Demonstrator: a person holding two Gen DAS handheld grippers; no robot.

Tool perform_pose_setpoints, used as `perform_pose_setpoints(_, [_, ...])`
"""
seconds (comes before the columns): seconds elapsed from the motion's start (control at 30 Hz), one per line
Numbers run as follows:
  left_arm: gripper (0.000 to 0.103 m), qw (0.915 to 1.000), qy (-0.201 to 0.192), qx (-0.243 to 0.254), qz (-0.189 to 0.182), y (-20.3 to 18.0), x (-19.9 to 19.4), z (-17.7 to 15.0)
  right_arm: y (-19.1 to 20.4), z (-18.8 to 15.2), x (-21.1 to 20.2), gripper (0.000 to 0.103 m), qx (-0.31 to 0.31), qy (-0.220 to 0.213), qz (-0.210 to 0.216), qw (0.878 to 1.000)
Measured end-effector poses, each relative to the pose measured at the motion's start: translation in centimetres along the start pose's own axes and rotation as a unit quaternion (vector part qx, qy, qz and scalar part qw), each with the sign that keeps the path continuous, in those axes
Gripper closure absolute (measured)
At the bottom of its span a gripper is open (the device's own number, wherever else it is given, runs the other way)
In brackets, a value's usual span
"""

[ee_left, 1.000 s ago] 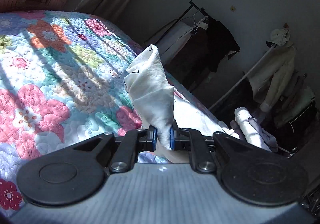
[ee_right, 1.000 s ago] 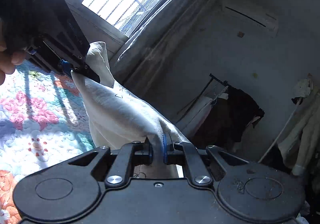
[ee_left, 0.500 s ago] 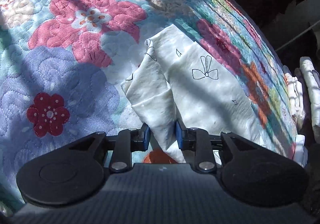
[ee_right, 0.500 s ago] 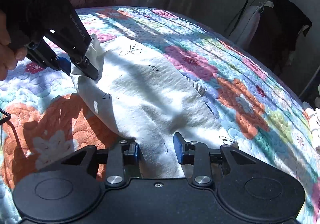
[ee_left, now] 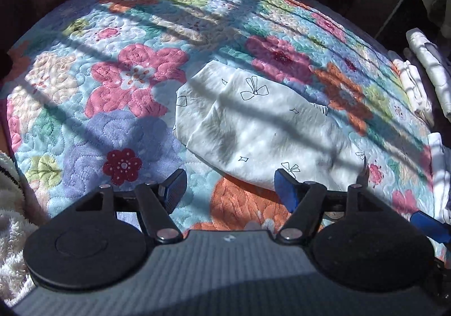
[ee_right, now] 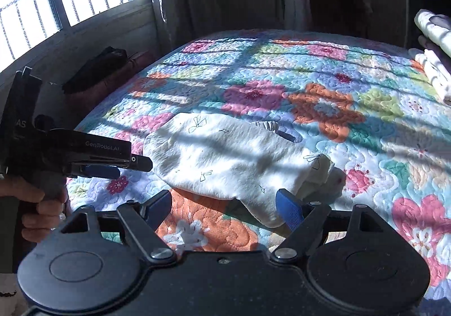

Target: Fold clothes

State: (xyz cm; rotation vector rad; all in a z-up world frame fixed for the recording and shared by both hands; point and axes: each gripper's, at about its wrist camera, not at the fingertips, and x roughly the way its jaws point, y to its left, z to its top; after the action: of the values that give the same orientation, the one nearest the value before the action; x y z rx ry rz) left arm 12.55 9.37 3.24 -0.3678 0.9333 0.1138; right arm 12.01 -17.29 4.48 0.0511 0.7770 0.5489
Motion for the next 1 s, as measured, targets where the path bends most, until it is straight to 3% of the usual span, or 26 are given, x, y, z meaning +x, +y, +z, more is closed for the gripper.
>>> perform_pose_setpoints(0.17, [0.028,0.9978,-0.029,0.059,0.003,-1.7,-2.7,-0.3,0.5,0.9,-3.2,0.017,0.028,-0.002,0.005,1.0])
perform_pose_setpoints(0.37, [0.027,0.9925,-0.048,0.113,-0.005,-2.9,-5.3,-1.2,1.0,1.1,-5.4,0.017,0.031,0.029,-0.045,0.998])
perform_pose_setpoints(0.47, [0.027,0.9912,-0.043,0.125,-0.008,-3.1,-5.8,-1.9,1.0,1.2,-6.1,0.017,0.04,0.051,-0.062,0.996])
perform_pose_setpoints(0.7, [0.019,0.988,-0.012,0.153,-0.017,-3.4,-5.2,-3.3,1.6,1.2,-7.6,0.017,0.037,0.071,-0.046,0.996])
perform_pose_setpoints(0.87, [0.018,0.9893,0.007,0.142,-0.035,-3.3,-3.9,-3.8,1.4,0.4,-5.6,0.016,0.048,0.075,-0.073,0.993])
perform_pose_setpoints(1.0, [0.011,0.988,0.01,0.153,-0.016,-3.6,-3.0,-4.2,2.1,-0.2,-4.0,0.017,0.03,0.079,-0.071,0.994])
